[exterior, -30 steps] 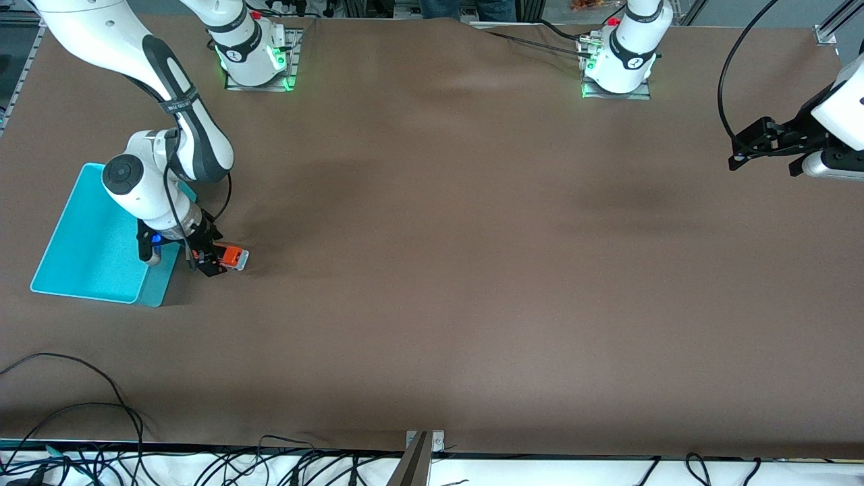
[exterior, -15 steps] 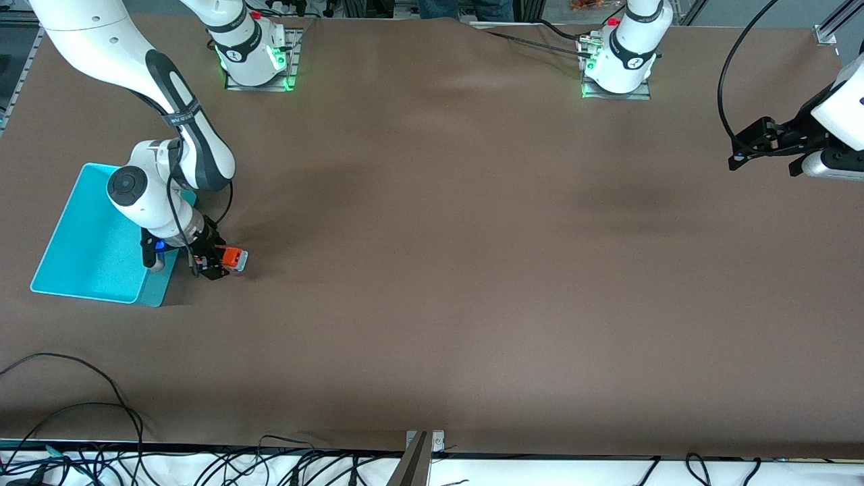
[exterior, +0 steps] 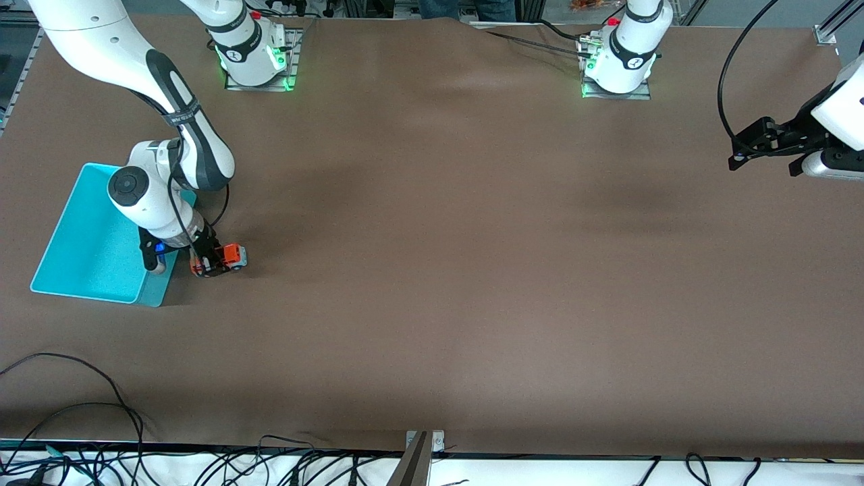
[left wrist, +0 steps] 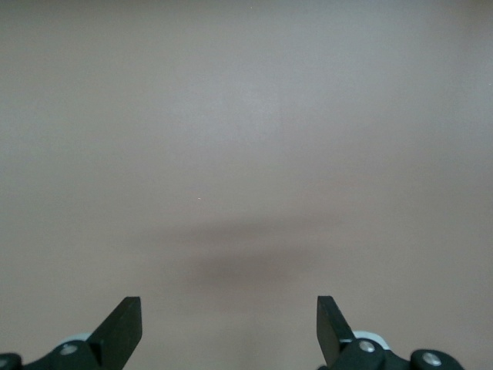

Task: Wind up bus and store in blue box

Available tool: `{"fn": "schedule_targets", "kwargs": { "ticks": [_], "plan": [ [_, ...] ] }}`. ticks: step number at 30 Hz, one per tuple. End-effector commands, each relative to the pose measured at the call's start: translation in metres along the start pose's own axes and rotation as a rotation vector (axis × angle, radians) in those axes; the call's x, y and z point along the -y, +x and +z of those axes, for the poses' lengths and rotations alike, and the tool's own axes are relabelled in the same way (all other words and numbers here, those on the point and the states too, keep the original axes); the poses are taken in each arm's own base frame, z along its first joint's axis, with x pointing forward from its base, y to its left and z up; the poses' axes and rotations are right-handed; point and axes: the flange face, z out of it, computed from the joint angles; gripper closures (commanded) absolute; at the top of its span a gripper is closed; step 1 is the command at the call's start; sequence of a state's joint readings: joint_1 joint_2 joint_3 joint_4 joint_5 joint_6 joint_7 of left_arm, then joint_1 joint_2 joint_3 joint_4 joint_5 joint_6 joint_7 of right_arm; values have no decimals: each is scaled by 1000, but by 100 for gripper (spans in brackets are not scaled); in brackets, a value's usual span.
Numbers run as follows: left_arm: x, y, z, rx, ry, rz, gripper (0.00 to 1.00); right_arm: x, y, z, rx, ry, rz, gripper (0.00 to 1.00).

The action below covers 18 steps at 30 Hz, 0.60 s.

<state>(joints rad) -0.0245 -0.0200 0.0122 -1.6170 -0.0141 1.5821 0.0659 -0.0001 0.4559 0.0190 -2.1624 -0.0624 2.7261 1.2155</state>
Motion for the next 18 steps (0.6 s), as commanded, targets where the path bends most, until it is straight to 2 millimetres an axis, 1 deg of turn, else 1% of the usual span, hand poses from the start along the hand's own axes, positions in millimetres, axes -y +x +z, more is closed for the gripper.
{"fn": "schedule_targets", "kwargs": {
  "ticks": [1,4,10,13,18],
  "plan": [
    [1,2,-7,5,-20,-9,0,-1,5,-23,1,-37,-116,100],
    [1,2,-7,5,-20,-9,0,-1,4,-43,15,-67,-214,100],
    [1,2,-7,5,-20,-9,0,-2,6,-87,23,-86,-355,100],
    [1,2,-7,4,-20,-9,0,-6,6,-107,39,-107,-457,100],
    [2,2,-6,7,-20,-10,0,-14,5,-129,88,-148,-657,100]
  ]
}}
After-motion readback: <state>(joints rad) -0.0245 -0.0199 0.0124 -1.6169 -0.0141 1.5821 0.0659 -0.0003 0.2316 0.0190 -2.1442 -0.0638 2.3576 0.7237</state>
